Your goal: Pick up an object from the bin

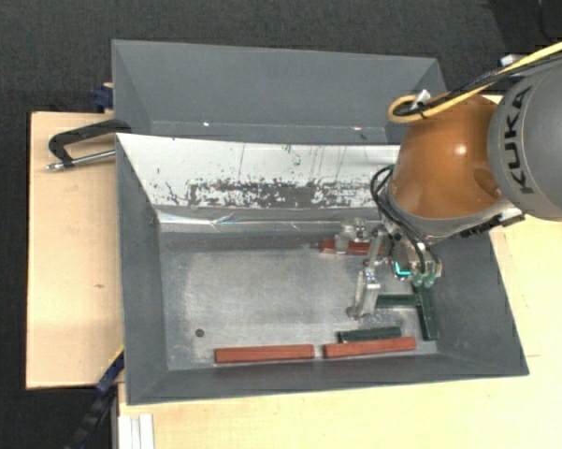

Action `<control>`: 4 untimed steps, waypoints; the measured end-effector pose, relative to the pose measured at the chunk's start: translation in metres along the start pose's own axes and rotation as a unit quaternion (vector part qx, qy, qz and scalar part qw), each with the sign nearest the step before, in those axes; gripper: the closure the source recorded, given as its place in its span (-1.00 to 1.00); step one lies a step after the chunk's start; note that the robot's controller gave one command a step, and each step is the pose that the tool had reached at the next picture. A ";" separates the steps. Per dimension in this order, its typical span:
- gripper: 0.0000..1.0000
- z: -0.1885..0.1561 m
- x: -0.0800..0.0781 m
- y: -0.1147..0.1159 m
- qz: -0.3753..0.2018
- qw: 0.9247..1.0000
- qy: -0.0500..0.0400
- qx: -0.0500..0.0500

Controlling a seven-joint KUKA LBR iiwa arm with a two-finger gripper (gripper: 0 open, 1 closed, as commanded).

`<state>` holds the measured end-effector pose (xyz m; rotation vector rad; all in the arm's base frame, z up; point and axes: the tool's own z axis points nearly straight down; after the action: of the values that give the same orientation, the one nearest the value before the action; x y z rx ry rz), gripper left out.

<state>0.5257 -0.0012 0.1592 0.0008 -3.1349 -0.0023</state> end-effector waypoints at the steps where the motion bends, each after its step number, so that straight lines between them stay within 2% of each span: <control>1: -1.00 -0.004 -0.001 0.000 0.000 1.000 -0.003 0.000; 2: -1.00 0.007 0.009 -0.030 -0.048 0.999 -0.005 0.000; 3: -1.00 0.055 0.016 -0.046 -0.129 0.992 -0.005 0.001; 4: 1.00 0.087 0.001 -0.069 -0.255 0.967 -0.004 0.002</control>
Offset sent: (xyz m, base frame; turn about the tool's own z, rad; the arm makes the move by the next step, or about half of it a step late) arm -0.0335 -0.0979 -0.0320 -0.2680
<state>0.5242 -0.0698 0.0717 0.8034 -3.0402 0.0005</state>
